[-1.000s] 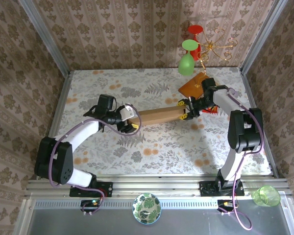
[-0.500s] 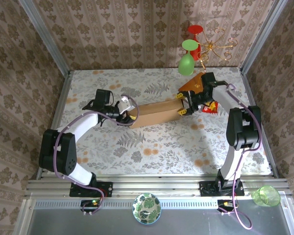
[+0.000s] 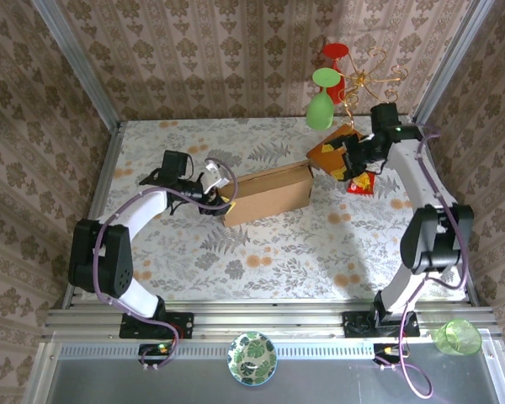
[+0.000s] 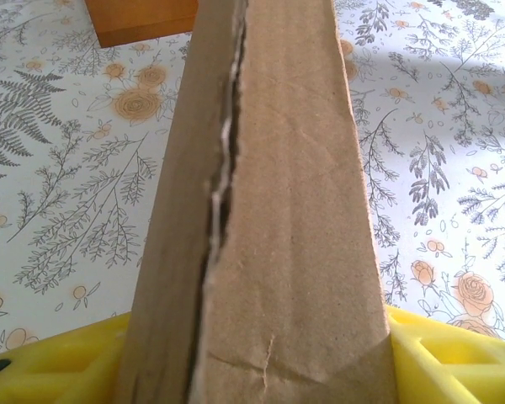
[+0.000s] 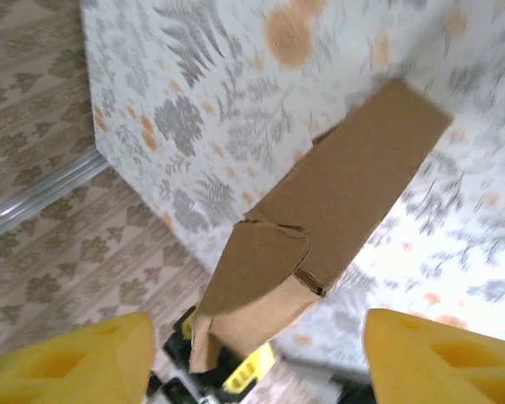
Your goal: Fold the paper box
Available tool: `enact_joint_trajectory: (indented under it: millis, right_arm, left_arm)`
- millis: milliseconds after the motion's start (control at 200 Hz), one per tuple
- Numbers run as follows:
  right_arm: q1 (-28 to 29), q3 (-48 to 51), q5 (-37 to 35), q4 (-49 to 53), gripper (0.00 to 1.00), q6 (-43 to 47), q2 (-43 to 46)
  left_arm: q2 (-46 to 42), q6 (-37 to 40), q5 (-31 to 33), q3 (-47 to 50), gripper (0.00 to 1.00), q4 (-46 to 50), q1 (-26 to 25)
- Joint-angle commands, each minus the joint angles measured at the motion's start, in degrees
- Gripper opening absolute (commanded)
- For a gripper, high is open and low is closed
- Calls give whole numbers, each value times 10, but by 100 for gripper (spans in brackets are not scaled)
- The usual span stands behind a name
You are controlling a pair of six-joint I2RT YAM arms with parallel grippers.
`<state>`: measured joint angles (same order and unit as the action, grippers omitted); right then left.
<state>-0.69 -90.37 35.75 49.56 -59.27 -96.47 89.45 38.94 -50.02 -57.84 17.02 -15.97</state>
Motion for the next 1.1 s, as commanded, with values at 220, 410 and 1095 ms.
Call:
enact_joint_trajectory:
  millis: [220, 410, 1095]
  right_arm:
    - [36, 163, -212, -168, 43, 423, 186]
    - [75, 119, -204, -125, 45, 602, 116]
    - [140, -7, -243, -34, 31, 760, -15]
  left_arm:
    - [4, 12, -31, -16, 63, 31, 9]
    - [6, 22, -32, -19, 63, 44, 10]
    - [17, 22, -35, -38, 64, 58, 13]
